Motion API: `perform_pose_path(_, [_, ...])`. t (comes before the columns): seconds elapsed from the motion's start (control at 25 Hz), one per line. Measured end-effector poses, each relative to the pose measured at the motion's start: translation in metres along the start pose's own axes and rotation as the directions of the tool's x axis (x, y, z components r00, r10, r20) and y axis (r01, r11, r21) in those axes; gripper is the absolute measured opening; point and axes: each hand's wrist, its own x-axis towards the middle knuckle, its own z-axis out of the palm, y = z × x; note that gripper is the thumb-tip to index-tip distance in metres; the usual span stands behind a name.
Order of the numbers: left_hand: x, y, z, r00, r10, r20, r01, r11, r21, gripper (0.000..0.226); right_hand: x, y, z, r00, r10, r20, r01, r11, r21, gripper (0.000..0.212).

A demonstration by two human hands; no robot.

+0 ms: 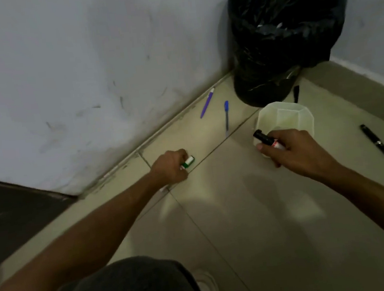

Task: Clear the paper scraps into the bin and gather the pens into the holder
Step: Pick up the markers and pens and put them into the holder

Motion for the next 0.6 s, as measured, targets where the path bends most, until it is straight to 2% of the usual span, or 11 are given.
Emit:
perform_pose_path(0.08, [0.008,0.015,-0.009,0.999,-0.010,-0.034,0.006,0.990,-0.138,0.028,-0.001,0.005,-0.007,0.998,0.015,-0.054,-0.014,1.000,0.009,0.021])
perform_pose_path(0.2, [0.017,0.064,-0.037,0.990,-0.009,-0.140,-0.048,0.919,-0.392,0.020,0.000,0.018,-0.024,0.971,0.024,-0.240,-0.021,1.000,0.014,0.023])
perform_pose_path(0.28, [0.021,0.103,-0.062,0.983,0.038,-0.178,-0.145,0.756,-0.639,0.023,0.004,0.021,-0.041,0.941,0.039,-0.337,-0.026,0.999,0.043,0.021])
perform_pose_path(0.36, [0.026,0.144,-0.087,0.966,0.122,-0.226,-0.255,0.573,-0.779,0.023,0.008,0.022,-0.060,0.897,0.044,-0.440,0.003,0.994,0.106,0.016])
perform_pose_path(0.44, [0.035,0.176,-0.104,0.926,0.202,-0.321,-0.378,0.522,-0.765,0.019,0.013,0.023,-0.073,0.855,0.068,-0.514,0.052,0.975,0.216,0.014])
perform_pose_path(0.6, [0.059,0.195,-0.107,0.850,0.293,-0.438,-0.526,0.536,-0.661,0.014,0.038,0.021,-0.074,0.834,0.068,-0.547,0.145,0.930,0.338,0.016])
